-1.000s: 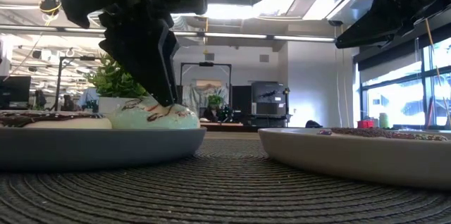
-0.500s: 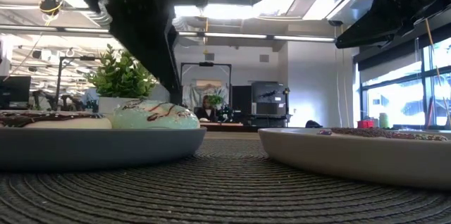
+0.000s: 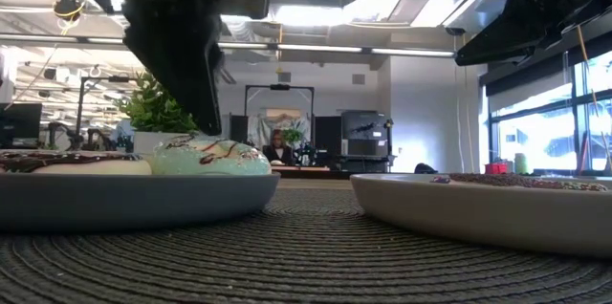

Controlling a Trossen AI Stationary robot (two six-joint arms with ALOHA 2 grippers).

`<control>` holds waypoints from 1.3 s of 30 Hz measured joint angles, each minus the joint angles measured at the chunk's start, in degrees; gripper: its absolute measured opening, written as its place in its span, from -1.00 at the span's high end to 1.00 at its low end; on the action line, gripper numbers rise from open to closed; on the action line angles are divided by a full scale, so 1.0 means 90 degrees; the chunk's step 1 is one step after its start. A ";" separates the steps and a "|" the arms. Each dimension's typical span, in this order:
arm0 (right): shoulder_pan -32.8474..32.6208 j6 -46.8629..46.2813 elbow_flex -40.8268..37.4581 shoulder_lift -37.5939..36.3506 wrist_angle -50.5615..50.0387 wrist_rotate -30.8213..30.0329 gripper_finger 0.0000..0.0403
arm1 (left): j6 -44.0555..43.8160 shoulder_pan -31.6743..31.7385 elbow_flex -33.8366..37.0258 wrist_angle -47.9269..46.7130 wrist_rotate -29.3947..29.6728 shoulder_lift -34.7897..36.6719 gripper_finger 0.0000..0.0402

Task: Pick & Place donuts
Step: Put the large green donut on the dark gray plate

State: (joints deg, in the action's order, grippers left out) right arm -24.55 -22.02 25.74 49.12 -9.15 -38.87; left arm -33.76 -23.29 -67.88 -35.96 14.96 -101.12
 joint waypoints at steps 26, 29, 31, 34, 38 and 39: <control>0.0000 -0.0013 0.0000 0.0001 0.0000 -0.0001 0.42 | -0.0086 0.0122 0.0000 -0.0457 -0.0065 0.0114 0.18; 0.0000 -0.0010 0.0000 0.0001 -0.0001 -0.0001 0.42 | -0.0239 0.0051 0.0000 -0.0654 -0.0061 0.0098 0.17; -0.0001 -0.0006 0.0000 0.0001 -0.0002 -0.0001 0.42 | -0.0282 0.0041 0.0000 -0.0672 -0.0065 0.0067 0.17; 0.0000 -0.0012 0.0000 0.0001 -0.0002 -0.0001 0.42 | -0.0284 0.0031 0.0000 -0.0579 -0.0046 -0.0003 0.16; -0.0001 -0.0012 0.0000 0.0001 -0.0004 -0.0001 0.42 | -0.0329 0.0032 0.0000 -0.0596 0.0060 -0.0155 0.17; -0.0001 -0.0012 0.0000 0.0001 -0.0002 -0.0001 0.42 | -0.0333 0.0046 0.0000 -0.0604 0.0058 -0.0208 0.18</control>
State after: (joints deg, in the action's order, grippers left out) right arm -24.56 -22.13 25.74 49.12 -9.17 -38.87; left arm -36.75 -22.87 -67.88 -41.40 15.48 -102.99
